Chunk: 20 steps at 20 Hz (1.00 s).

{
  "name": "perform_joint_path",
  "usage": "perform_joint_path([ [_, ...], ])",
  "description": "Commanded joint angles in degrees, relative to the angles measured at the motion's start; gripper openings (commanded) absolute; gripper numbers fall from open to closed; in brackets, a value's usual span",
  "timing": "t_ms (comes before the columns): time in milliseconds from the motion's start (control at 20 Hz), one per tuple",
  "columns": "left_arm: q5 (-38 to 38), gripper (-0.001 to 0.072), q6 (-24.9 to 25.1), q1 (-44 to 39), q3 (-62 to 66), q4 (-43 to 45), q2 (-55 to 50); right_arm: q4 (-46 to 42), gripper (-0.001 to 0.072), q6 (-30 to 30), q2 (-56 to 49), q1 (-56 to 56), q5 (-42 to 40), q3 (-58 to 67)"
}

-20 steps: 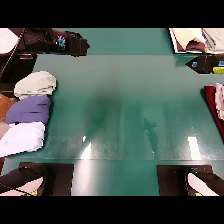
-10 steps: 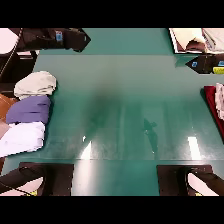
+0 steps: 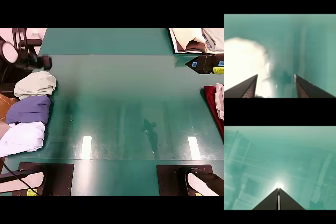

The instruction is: Fold the shirts.

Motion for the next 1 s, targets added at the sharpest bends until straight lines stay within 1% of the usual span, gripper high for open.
perform_joint_path([
  [0,4.44,0.056,-0.7,7.13,-6.19,1.29,-5.09,0.46,0.0017,0.04,-0.02,0.07,0.02,-0.02],
  [100,6.82,0.0559,-0.68,8.76,-6.16,1.29,-8.26,0.44,0.0017,0.04,-0.02,0.07,0.07,-0.02],
  [250,9.9,0.0552,-0.68,9.14,-6.12,1.09,-10.27,0.44,0.0017,0.04,-0.02,0.09,0.04,-0.02],
  [300,10.01,0.0416,-0.68,9.14,-6.05,0.9,-10.08,0.44,0.0017,0.04,0.0,0.07,0.04,-0.02],
  [350,9.66,0.0207,-0.68,9.14,-5.4,0.9,-9.97,0.44,0.0017,0.04,0.0,0.07,0.02,-0.02],
  [400,8.98,0.0026,-0.63,9.14,-4.17,0.92,-9.73,0.44,0.0017,0.04,0.0,0.07,-0.02,-0.02],
  [500,4.87,0.0021,-0.61,9.14,0.42,0.94,-8.94,0.57,0.0017,0.04,0.15,0.07,-0.68,0.0],
  [650,1.16,0.002,0.22,8.17,9.16,0.52,-2.78,3.74,0.0017,0.04,1.9,0.09,-6.84,1.77],
  [700,0.2,0.002,1.77,7.3,12.48,-0.28,0.74,3.89,0.0017,0.04,2.23,0.09,-7.98,3.85],
  [850,-3.52,0.002,9.05,3.26,21.46,-4.74,10.91,3.89,0.0016,0.02,2.29,0.07,-9.49,11.47],
  [950,-6.97,0.0019,12.02,-0.94,25.7,-7.69,15.85,3.82,0.0017,0.0,1.6,0.07,-9.31,16.06],
])
